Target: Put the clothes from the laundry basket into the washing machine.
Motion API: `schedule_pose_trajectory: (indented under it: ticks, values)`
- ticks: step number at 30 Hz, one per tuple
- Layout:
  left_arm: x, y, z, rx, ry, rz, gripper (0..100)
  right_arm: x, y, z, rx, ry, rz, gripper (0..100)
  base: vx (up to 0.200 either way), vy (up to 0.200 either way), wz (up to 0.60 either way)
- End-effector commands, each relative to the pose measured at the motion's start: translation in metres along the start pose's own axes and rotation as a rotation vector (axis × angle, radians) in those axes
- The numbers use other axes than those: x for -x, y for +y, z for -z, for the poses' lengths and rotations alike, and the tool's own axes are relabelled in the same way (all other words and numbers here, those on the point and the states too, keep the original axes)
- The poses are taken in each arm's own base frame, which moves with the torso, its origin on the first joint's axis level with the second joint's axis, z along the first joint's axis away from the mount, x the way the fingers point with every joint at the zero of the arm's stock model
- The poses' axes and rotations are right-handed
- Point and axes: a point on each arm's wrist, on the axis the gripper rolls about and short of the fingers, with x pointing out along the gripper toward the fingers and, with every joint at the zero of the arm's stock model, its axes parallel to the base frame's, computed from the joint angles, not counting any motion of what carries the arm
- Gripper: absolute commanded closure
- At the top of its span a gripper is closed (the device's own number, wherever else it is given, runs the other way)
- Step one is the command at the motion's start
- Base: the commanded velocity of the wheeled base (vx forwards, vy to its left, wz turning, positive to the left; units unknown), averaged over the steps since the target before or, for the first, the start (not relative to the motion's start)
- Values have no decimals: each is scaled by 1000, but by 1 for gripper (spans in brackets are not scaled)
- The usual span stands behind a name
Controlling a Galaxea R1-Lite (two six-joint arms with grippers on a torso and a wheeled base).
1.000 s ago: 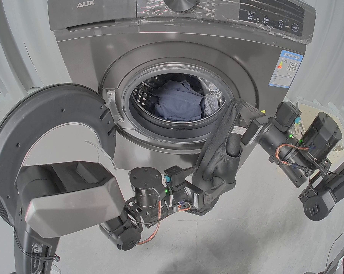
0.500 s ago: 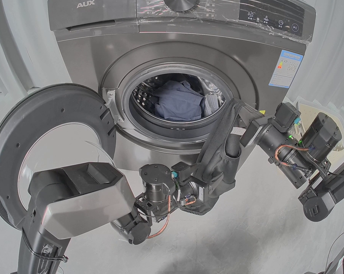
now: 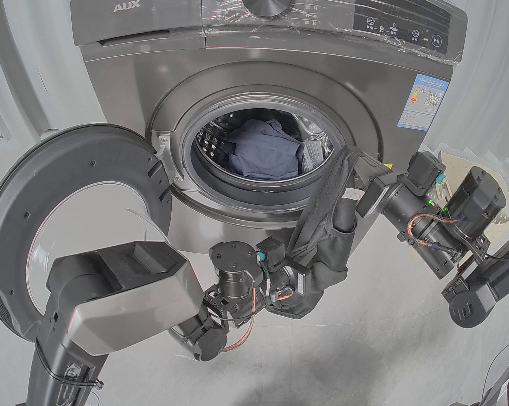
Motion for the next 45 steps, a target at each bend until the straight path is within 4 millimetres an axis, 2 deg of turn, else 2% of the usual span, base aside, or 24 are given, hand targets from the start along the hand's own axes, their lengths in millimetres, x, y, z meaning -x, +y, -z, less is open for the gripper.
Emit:
schedule_pose_trajectory:
  ticks: [1, 2, 4, 5, 6, 7, 9, 14, 18, 19, 21, 27, 32, 45]
  values:
    - [19, -4, -16, -8, 12, 6, 100, 0, -3, 0, 3, 1, 10, 100, 0, 0, 0]
    - [38, -8, -24, -26, 37, 23, 100, 0, -4, 0, 4, 1, 11, 100, 0, 0, 0]
    - [58, -12, -35, -45, 53, 59, 100, 0, -4, -1, 5, -1, 14, 100, 0, 0, 0]
    - [58, -12, -35, -45, 53, 59, 100, 0, -4, -1, 5, -1, 14, 100, 0, 0, 0]
    - [74, -12, -43, -65, 59, 67, 100, 0, -5, 0, 6, 0, 17, 100, 0, 0, 0]
    - [75, -11, -44, -67, 60, 65, 100, 0, -5, 0, 6, 0, 17, 100, 0, 0, 0]
    - [97, -12, -60, -93, 39, 60, 100, 0, -6, 0, 7, 1, 20, 100, 0, 0, 0]
    - [126, -4, -90, -111, -36, 15, 100, 2, -6, -2, 8, 0, 19, 100, 0, 0, 0]
    - [142, 1, -101, -121, -78, -13, 100, 6, -4, 0, 6, 9, 6, 100, 0, 0, 0]
    - [155, 5, -107, -123, -89, -37, 100, 9, -3, 2, 5, 20, 1, 100, 0, 0, 0]
    - [165, 9, -116, -126, -113, -59, 100, 10, -4, 2, 7, 23, 3, 100, 0, 0, 0]
    - [174, 34, -151, -176, -238, -140, 100, 16, -4, 4, 7, 41, -7, 100, 0, 0, 0]
    - [174, 50, -165, -191, -290, -188, 100, 26, -2, 7, 5, 71, -51, 100, 0, 0, 0]
    - [171, 49, -170, -203, -314, -191, 100, 25, -1, -6, 20, 23, -51, 100, 0, 0, 0]
